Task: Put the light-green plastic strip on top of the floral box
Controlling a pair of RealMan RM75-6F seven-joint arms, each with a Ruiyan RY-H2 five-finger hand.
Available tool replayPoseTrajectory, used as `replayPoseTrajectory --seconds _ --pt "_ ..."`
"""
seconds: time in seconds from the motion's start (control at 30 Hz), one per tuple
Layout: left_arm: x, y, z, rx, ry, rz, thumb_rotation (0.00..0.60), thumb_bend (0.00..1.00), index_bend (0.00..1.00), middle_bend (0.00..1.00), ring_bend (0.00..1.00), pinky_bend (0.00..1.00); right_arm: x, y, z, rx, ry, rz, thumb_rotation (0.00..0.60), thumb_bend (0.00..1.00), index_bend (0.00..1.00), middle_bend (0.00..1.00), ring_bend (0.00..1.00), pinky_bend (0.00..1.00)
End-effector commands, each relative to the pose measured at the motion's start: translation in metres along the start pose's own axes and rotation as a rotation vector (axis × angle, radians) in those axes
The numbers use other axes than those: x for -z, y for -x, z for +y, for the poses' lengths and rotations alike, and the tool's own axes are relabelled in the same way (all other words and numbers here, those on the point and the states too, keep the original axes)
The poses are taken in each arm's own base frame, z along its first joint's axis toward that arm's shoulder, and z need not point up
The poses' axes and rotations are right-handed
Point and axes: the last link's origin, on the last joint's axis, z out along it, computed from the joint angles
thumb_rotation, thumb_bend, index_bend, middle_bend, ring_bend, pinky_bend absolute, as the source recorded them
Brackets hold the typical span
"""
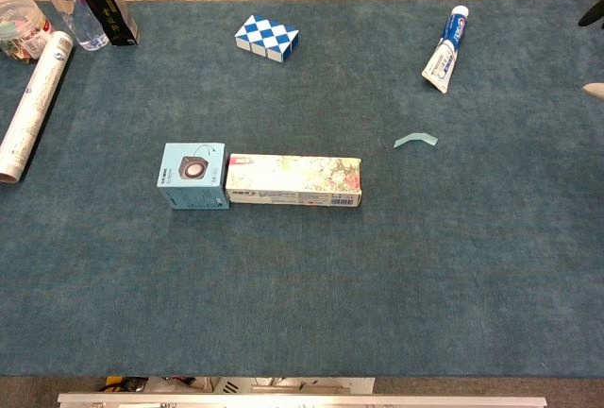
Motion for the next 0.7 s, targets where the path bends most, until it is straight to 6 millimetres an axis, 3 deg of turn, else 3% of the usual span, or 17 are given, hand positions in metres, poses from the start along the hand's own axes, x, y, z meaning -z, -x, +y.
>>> replayPoseTrajectory --seconds 0.03,0.1,0.2,0.4,0.7 --pt "0.000 -0.001 0.000 0.001 0.000 0.004 0.600 0.20 0.13 0.13 0.10 0.00 -0.015 0.003 -0.010 0.031 -0.036 -0.021 0.600 0.17 0.26 0.58 0.66 0.86" --pt "0.000 -0.002 0.000 0.002 0.007 0.009 0.600 0.20 0.13 0.13 0.10 0.00 -0.023 0.006 -0.016 0.052 -0.045 -0.038 0.600 0.17 0.33 0.74 0.83 0.98" --pt "-0.001 -0.003 0.001 0.000 0.019 0.012 0.600 0.20 0.13 0.13 0.10 0.00 -0.035 0.011 -0.023 0.085 -0.059 -0.062 0.600 0.17 0.45 0.88 0.98 1.00" --pt "-0.003 -0.003 0.003 0.007 0.027 0.011 0.600 0.20 0.13 0.13 0.10 0.00 -0.055 0.025 -0.035 0.129 -0.069 -0.129 0.600 0.17 0.49 0.97 1.00 1.00" --pt "-0.007 -0.002 0.003 0.008 0.032 0.004 0.600 0.20 0.13 0.13 0.10 0.00 -0.084 0.052 -0.045 0.187 -0.068 -0.193 0.600 0.17 0.49 0.97 1.00 1.00"
